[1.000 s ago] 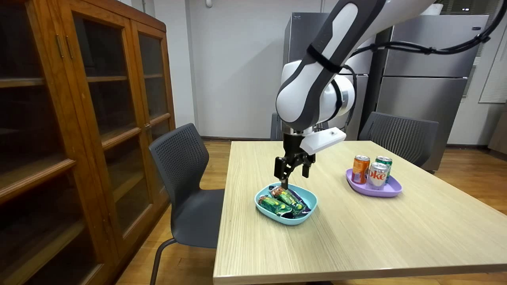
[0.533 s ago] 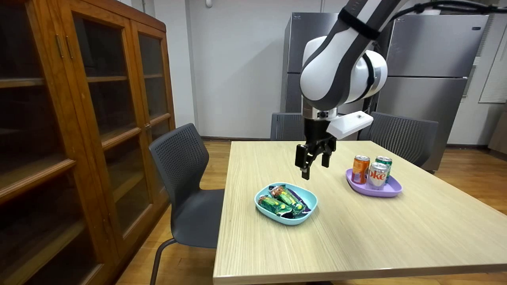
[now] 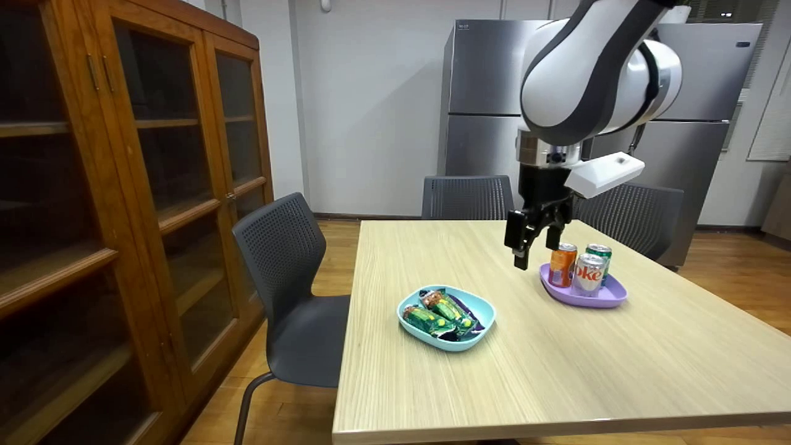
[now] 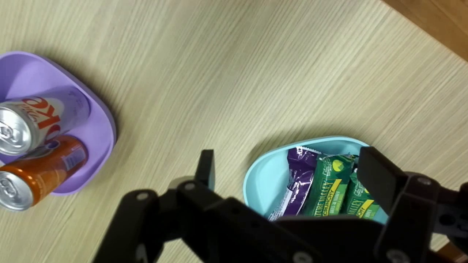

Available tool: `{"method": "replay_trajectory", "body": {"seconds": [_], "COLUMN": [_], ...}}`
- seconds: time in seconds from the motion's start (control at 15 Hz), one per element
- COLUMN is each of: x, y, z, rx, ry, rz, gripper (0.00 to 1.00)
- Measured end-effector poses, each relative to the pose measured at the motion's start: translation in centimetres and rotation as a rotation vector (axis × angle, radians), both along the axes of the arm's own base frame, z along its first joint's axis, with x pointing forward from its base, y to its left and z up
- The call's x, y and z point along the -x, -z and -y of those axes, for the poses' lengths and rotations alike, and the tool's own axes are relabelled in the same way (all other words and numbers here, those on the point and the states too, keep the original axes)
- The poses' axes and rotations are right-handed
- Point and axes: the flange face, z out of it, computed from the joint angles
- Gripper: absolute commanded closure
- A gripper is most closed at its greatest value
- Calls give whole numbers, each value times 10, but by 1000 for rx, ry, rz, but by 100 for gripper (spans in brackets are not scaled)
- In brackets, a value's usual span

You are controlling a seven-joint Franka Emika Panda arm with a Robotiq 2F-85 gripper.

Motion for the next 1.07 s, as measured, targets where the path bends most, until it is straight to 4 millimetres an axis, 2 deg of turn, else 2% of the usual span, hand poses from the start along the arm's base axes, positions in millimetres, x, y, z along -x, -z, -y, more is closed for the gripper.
{"method": "replay_trajectory", "body": {"seconds": [0.53, 1.07], "x": [22, 24], "y": [-23, -22], "z": [59, 64], "rx": [-14, -13], "ry": [35, 36], "rz": [-2, -6], "gripper": [0, 0]}}
